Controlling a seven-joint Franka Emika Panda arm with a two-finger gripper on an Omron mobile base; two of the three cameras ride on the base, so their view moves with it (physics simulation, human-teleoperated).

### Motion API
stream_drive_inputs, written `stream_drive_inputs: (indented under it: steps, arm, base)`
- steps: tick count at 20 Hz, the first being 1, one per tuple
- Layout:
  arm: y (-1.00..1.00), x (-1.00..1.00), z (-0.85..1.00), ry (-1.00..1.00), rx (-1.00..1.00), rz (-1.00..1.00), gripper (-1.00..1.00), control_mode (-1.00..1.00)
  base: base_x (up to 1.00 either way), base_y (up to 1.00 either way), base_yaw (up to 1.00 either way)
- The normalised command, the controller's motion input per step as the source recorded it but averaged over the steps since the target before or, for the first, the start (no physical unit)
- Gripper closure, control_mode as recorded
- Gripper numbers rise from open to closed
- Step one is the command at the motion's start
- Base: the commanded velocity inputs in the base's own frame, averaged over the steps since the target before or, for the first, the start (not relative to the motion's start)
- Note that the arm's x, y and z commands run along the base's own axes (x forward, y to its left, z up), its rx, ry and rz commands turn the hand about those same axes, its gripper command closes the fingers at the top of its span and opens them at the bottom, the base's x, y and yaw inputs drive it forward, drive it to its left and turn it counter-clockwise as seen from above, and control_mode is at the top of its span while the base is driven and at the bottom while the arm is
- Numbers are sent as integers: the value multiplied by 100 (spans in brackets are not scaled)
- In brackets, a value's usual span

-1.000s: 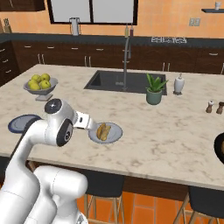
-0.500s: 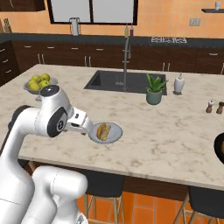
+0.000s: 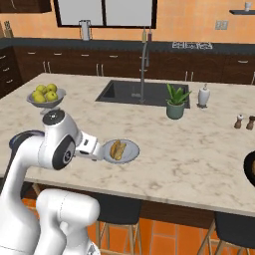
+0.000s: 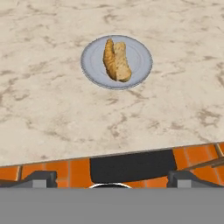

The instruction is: Place one bun and one sausage from the bowl on each plate.

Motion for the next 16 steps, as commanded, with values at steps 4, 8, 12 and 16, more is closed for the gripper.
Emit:
stream_drive_inputs:
  steps: [4, 8, 12, 16]
  arm:
    - [0, 0, 0, 0, 0, 0, -100, 100]
    - [0, 0, 0, 0, 0, 0, -100, 100]
    - [0, 0, 0, 0, 0, 0, -100, 100]
    - [0, 0, 0, 0, 0, 0, -100, 100]
  base:
    - [-2, -66, 0]
    - [0, -94, 0]
    - [-5, -100, 0]
    - [-1, -100, 0]
